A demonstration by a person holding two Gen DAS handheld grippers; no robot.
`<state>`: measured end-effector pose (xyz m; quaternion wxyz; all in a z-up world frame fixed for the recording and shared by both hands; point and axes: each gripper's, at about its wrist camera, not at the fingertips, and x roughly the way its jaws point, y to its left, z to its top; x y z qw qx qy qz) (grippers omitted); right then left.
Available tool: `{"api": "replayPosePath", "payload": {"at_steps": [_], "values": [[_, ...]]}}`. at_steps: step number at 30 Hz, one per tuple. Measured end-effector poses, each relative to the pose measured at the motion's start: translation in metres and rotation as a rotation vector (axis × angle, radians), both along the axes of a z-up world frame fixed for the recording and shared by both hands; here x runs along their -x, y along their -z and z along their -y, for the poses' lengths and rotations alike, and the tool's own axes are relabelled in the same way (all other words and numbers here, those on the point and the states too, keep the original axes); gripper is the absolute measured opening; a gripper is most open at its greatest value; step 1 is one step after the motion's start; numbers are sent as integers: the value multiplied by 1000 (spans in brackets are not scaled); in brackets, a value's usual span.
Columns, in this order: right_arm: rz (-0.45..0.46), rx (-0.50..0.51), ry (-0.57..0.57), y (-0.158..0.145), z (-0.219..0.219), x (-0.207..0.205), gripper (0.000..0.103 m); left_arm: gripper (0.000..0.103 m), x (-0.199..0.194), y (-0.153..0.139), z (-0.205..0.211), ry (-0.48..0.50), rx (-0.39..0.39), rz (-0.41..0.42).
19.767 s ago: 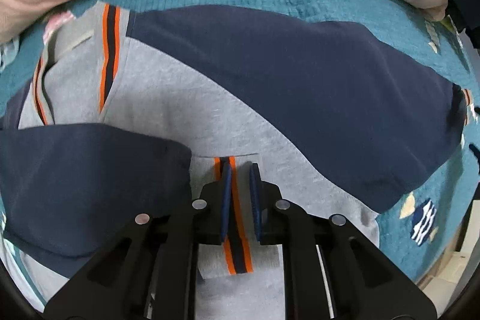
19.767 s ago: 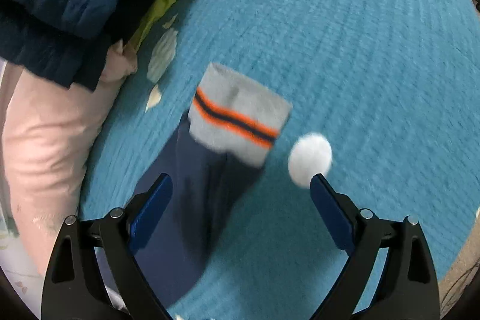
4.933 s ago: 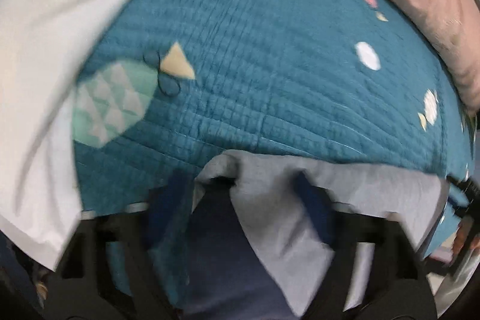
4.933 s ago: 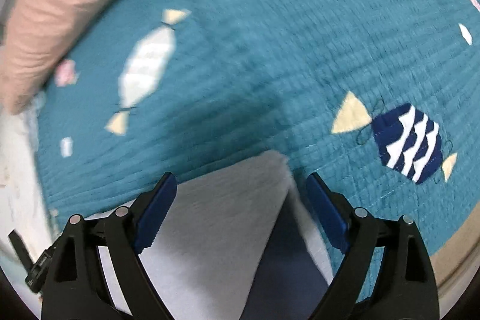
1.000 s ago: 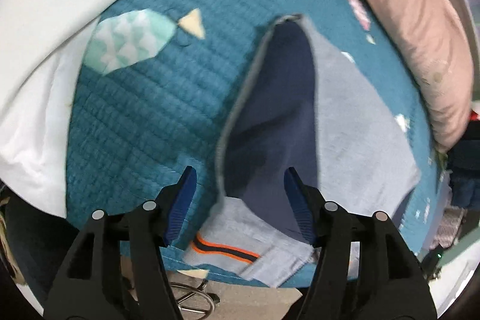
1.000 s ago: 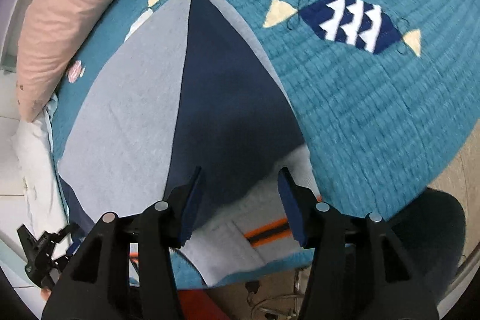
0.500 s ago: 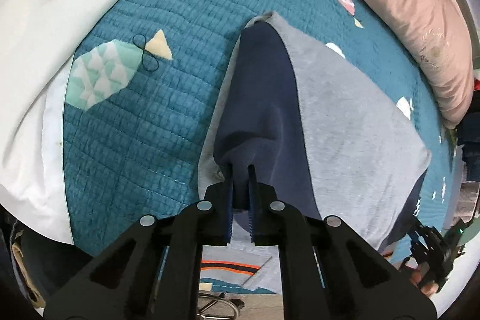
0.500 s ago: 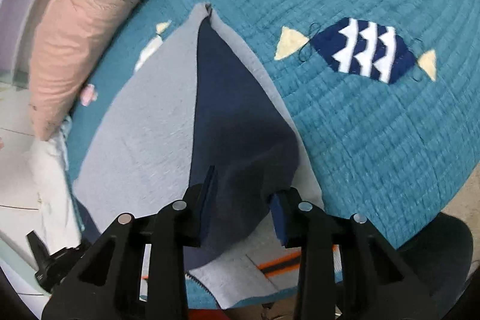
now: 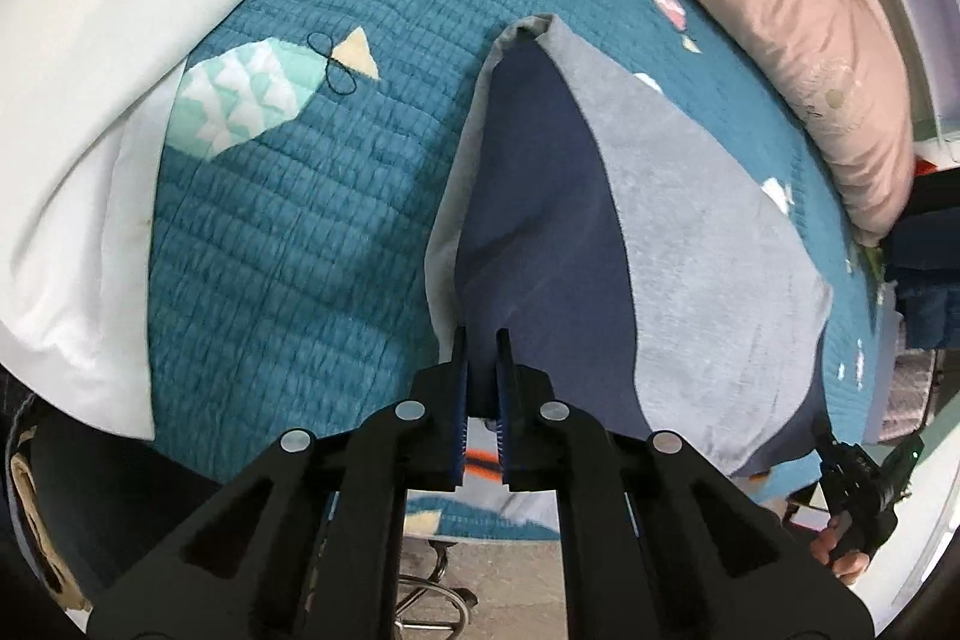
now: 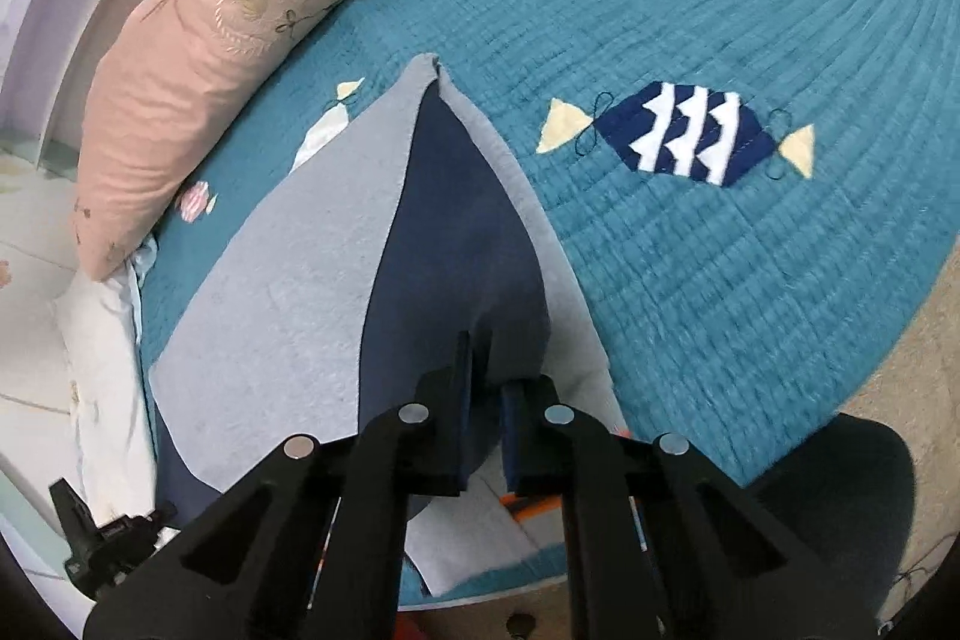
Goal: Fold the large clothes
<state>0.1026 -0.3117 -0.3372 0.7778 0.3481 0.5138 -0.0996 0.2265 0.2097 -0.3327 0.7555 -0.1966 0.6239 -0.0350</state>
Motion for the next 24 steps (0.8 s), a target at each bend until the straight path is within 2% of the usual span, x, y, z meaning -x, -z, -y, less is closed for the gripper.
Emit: {"api": "replayPosePath", "payload": {"at_steps": [3,6,10,12,14,16,19,22,24], "values": [[-16,-26,-5,-2,-4,10,7,7,14,-3,-8,9,8,2],[-62,5,-26,10,-6,13,8,8,18,15,-8,14,-17,-41],[-192,-1,-12,39,-10,9,20,23,18,30,2,20,-120,-72],[-180,15,-4,34,-11,15,29,50,21,23,7,33,-221,-67],[-188,96,-16,23,-13,21,53,51,24,16,11,54,-266,-63],[-160,172,1,6,-14,30,58,51,29,3,15,73,-299,-34],[-76,178,-28,-10,-20,36,58,51,32,-15,32,104,-330,36],[21,213,-152,-29,-52,29,56,50,31,-21,56,142,-272,70],[43,235,-226,-29,-77,13,44,44,30,-15,75,174,-233,81]]}}
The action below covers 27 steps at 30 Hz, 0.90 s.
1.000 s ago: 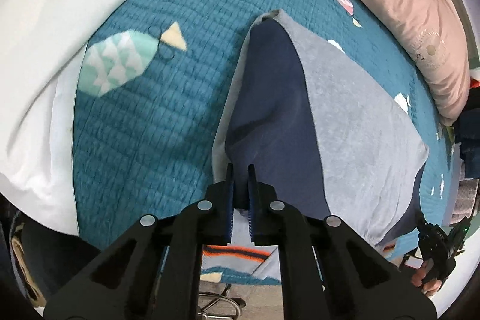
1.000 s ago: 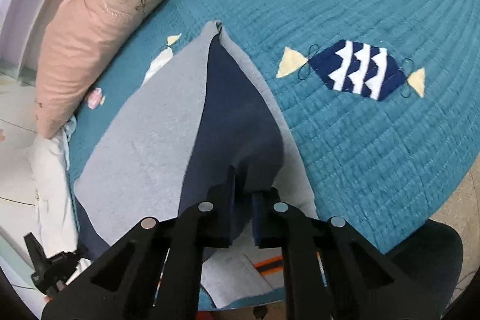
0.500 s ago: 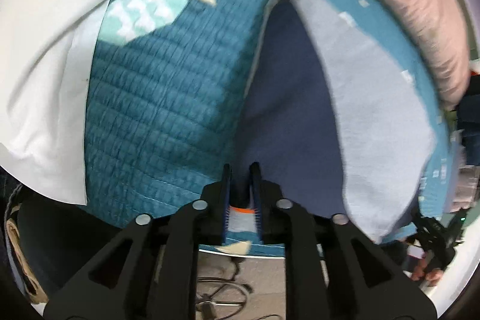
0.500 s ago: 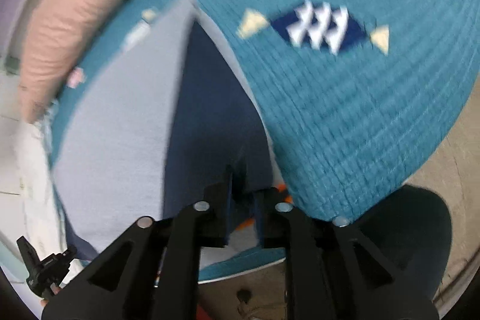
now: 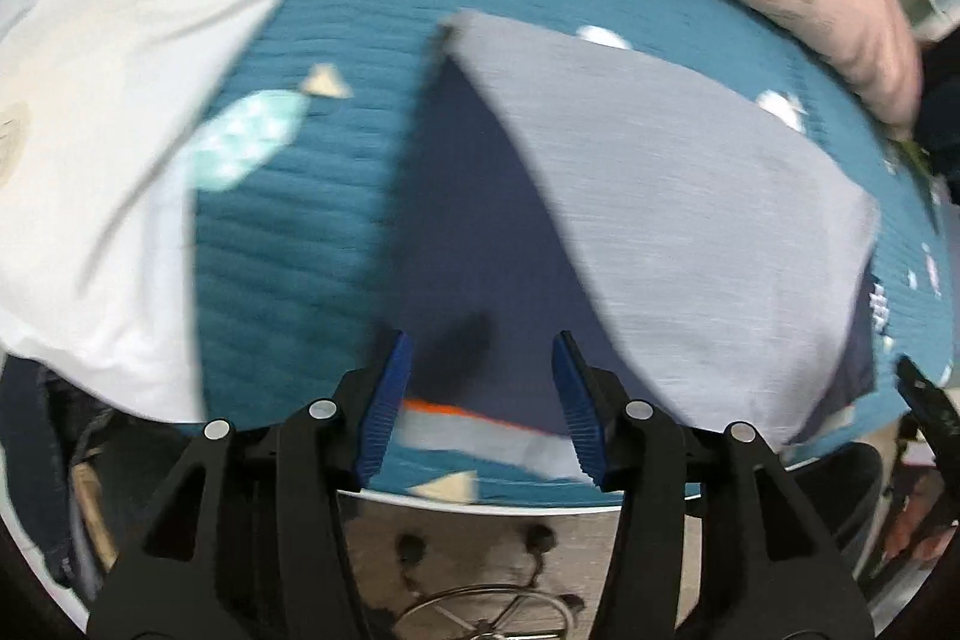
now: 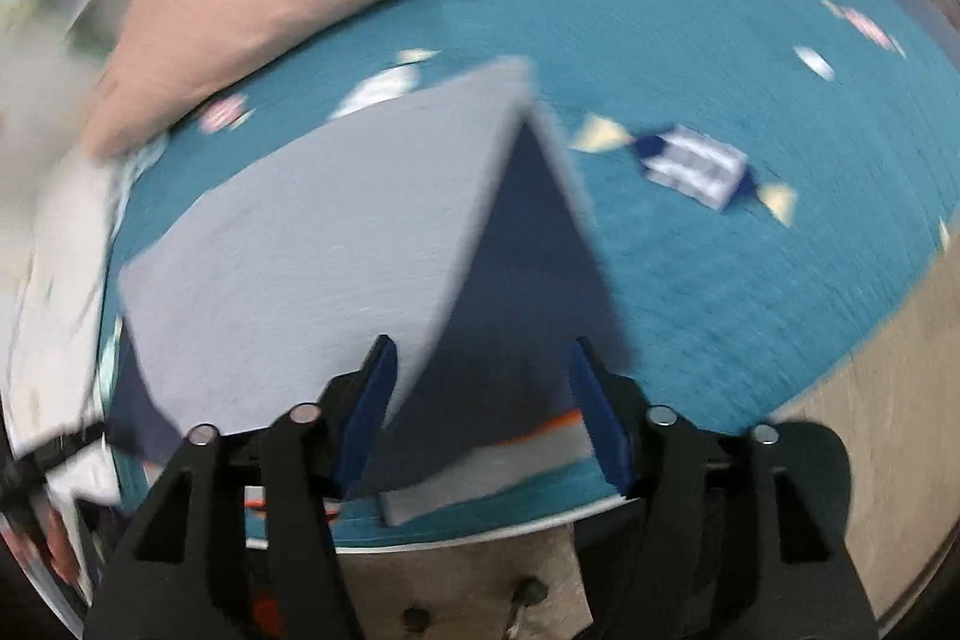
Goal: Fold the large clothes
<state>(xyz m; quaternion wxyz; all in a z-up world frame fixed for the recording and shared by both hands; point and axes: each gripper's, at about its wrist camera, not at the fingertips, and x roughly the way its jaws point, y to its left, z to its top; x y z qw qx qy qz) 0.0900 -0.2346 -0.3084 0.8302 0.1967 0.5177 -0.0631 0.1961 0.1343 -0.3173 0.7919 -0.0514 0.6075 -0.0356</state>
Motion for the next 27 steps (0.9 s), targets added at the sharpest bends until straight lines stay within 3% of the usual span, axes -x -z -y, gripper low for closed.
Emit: {"api": "replayPosePath", "payload": {"at_steps": [2,4,6,7,8,10,16,17,20,24,27], "values": [[-16,-51,-75,10,-23,-10,20,42,3,14,19,43,71,-37],[-57,-129,-126,33,-43,-20,10,38,6,35,35,69,111,-84],[-141,-113,-146,58,-59,-22,4,33,10,61,46,72,46,-123],[-188,-92,-153,76,-67,-19,3,33,16,62,51,84,13,-71],[-161,-57,-164,77,-72,-13,2,33,22,59,56,114,-24,-40],[-179,7,-213,72,-81,-6,3,33,29,58,60,149,-58,-46],[-199,-99,-175,84,-63,0,0,31,26,59,46,118,-8,-88],[-205,-126,-162,80,-60,0,0,25,26,54,45,116,-20,-92],[-174,-134,-141,53,-47,4,3,25,27,32,35,119,-14,-36],[-108,-59,-37,27,-3,1,3,25,12,19,1,29,-56,19],[-154,12,48,45,29,-10,3,23,-2,37,-27,-56,-27,-27]]}}
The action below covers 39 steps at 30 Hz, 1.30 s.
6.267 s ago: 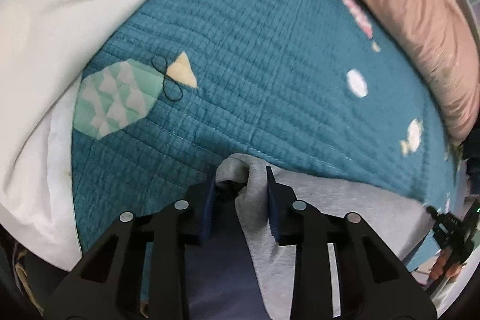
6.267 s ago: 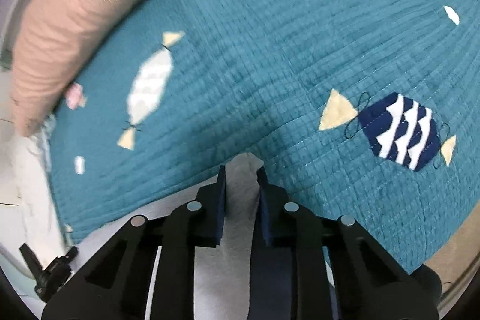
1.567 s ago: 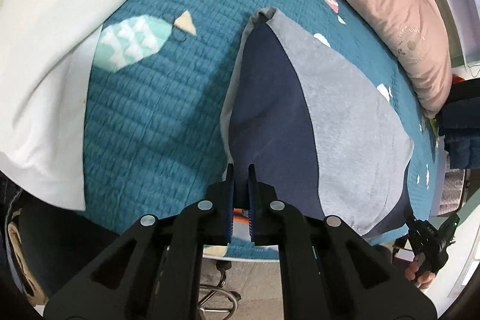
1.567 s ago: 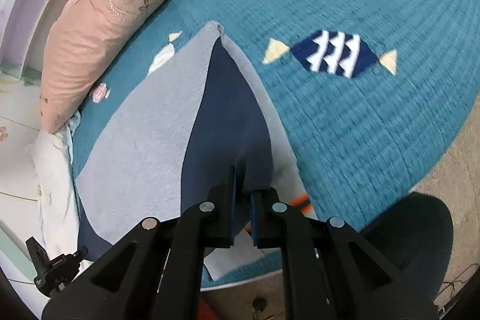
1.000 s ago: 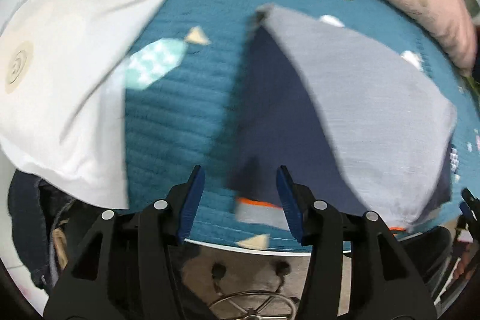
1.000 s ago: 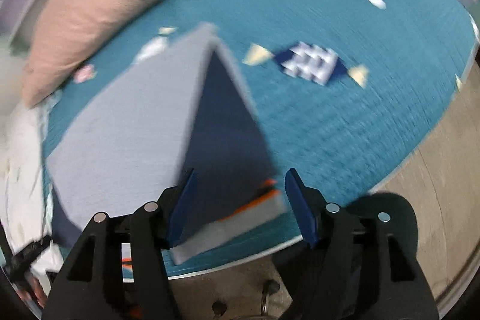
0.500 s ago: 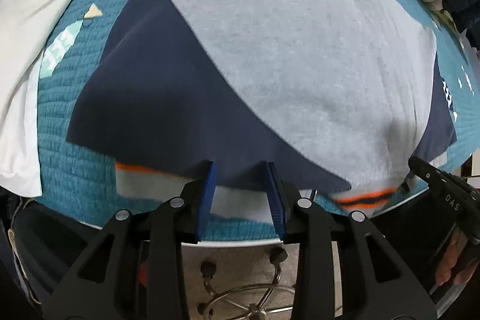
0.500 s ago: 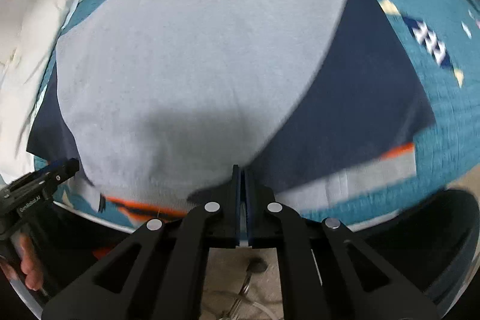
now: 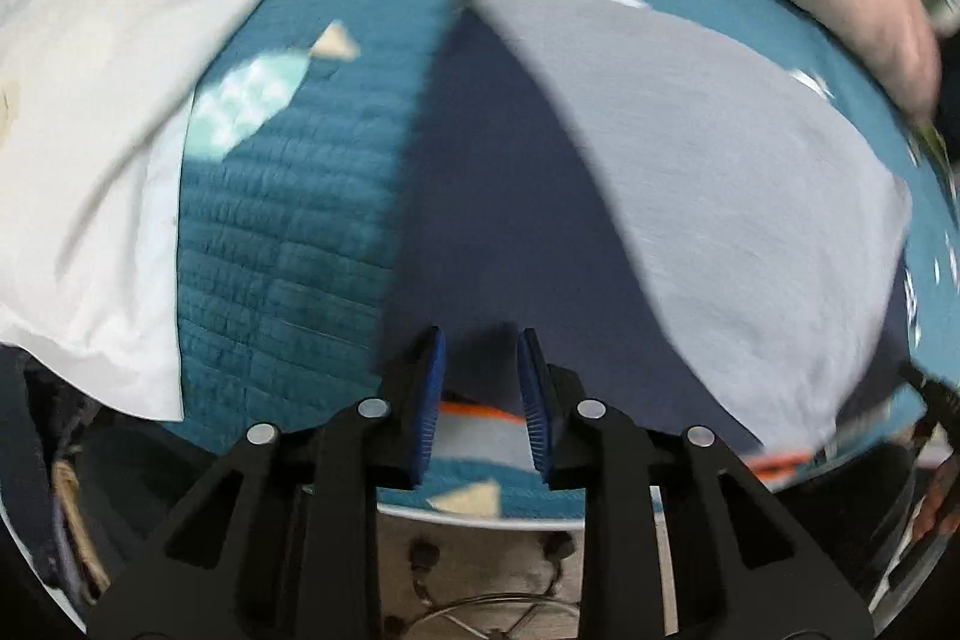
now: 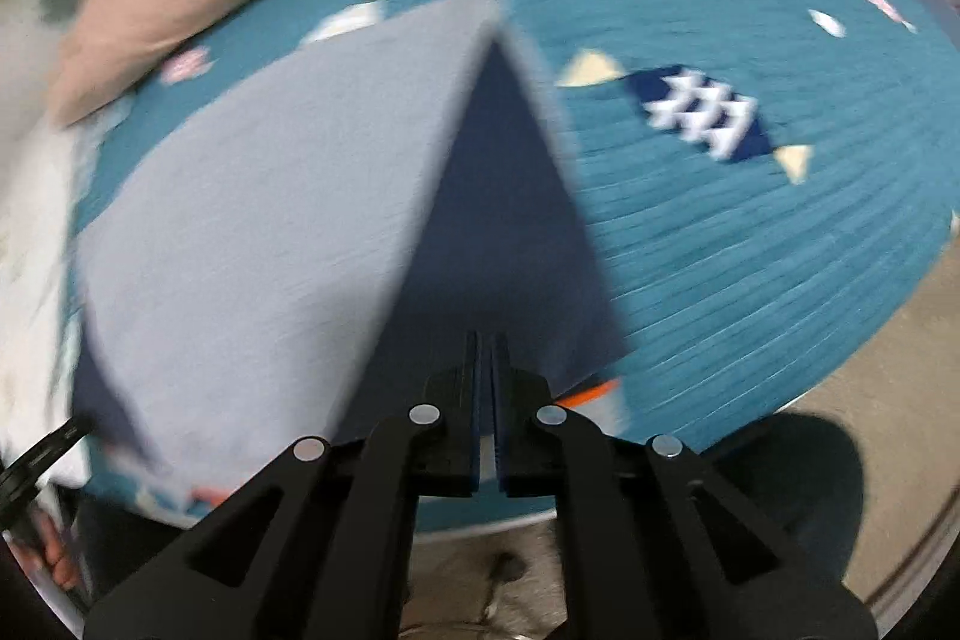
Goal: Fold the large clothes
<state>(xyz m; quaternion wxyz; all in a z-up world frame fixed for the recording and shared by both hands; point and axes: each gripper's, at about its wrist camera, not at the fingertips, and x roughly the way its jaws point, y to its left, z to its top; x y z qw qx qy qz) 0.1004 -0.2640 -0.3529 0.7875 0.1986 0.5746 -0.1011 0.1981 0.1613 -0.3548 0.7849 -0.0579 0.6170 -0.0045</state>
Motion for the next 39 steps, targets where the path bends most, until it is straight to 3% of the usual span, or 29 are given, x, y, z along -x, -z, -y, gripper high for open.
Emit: {"api": "replayPosePath", "payload": {"at_steps": [2,3,6,9,12,16,20,23,26,29,31,33,35,36,39], "values": [[-47,-27,30,33,9,-6,0,23,-2,24,-13,-68,76,-37],[-30,-43,34,40,11,-5,0,23,-1,23,-11,-65,66,-25],[-33,28,-5,28,-1,-5,0,23,1,15,0,-28,-13,-29],[-31,-13,8,14,-8,-4,4,23,4,0,17,-2,-47,-23],[75,-82,-51,-13,-32,-1,4,23,12,-25,35,47,-24,46],[144,-135,-172,-29,-83,-13,4,23,9,-40,75,126,38,91],[127,-170,-276,-18,-135,-35,4,23,1,-24,122,200,50,73],[61,-171,-302,9,-146,-47,0,23,-9,13,142,223,12,41],[48,-230,-297,25,-128,-52,0,20,-6,23,134,251,30,54],[44,-292,-252,19,-94,-46,0,19,-3,11,109,205,-28,73],[44,-176,-212,9,-74,-42,0,19,-3,2,86,150,-82,102],[35,-134,-172,6,-52,-39,0,19,-8,1,56,76,-89,98],[8,-14,-90,9,-27,-34,0,17,-13,6,31,12,-65,76],[11,-3,-68,9,-17,-33,0,13,-16,8,19,-13,-13,65],[23,-156,-8,27,6,-32,0,13,-26,22,9,-31,33,44]]}}
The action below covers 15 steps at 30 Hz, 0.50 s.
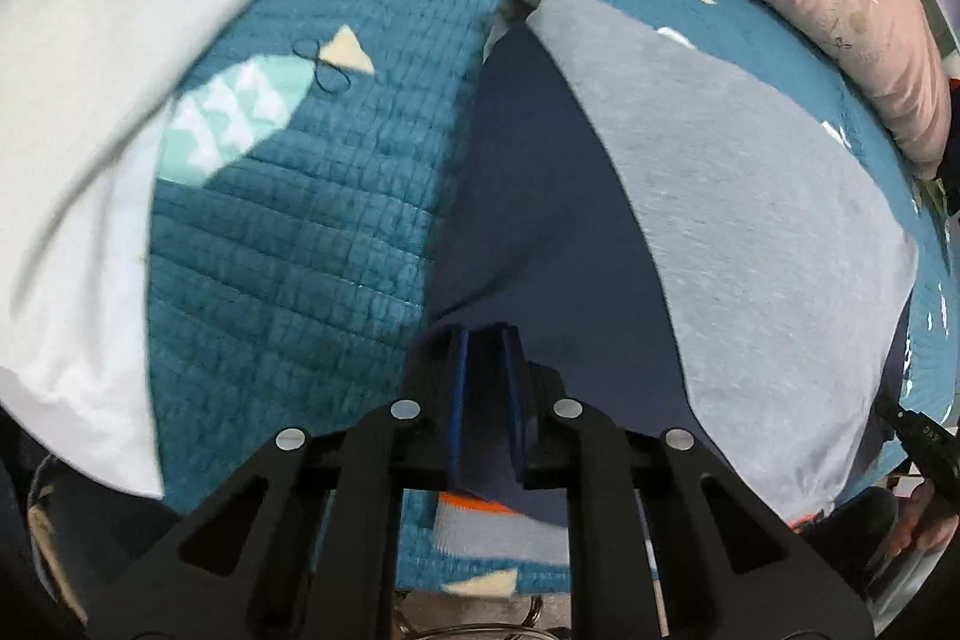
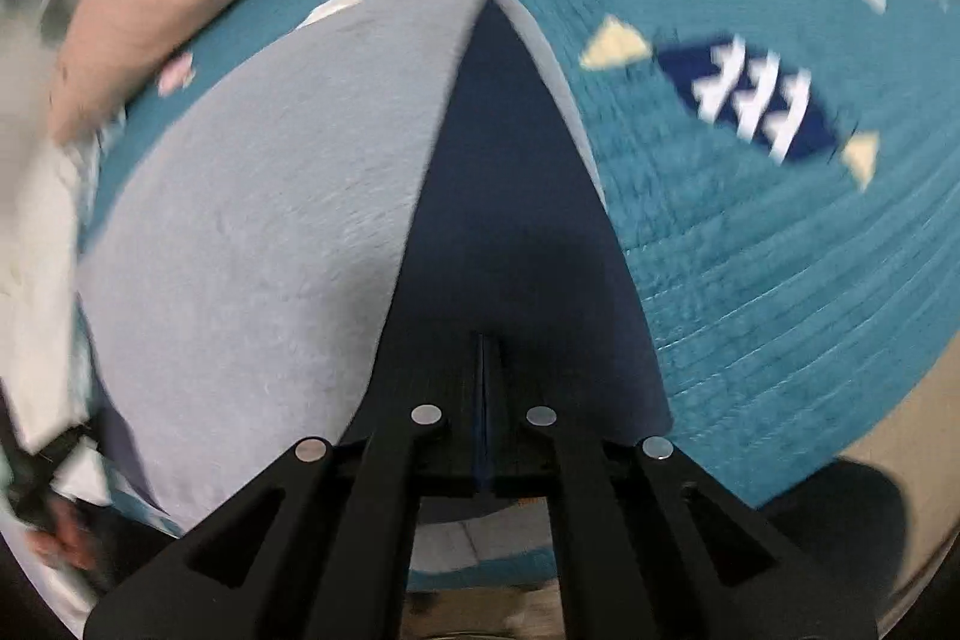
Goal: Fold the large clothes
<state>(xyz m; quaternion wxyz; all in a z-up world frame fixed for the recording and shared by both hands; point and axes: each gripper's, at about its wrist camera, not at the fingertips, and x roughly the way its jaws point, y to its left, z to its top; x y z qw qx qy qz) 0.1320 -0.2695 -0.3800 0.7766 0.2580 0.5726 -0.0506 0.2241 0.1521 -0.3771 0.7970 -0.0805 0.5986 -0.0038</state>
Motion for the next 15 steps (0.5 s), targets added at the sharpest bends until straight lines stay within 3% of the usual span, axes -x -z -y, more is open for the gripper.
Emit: {"api": "replayPosePath", "payload": {"at_steps": [4,7,10,13,15], "values": [[-27,59,4,-12,-5,-2,3,14,-7,-9,7,-18,-29,-23],[94,42,28,-52,-8,-11,3,14,-13,-38,8,-4,-33,55],[154,30,-36,-78,-36,-49,5,14,-28,-57,30,31,34,93],[167,14,-114,-78,-67,-82,5,14,-56,-59,66,97,19,112],[190,-11,-173,-75,-93,-104,5,14,-76,-53,93,147,58,123]]}}
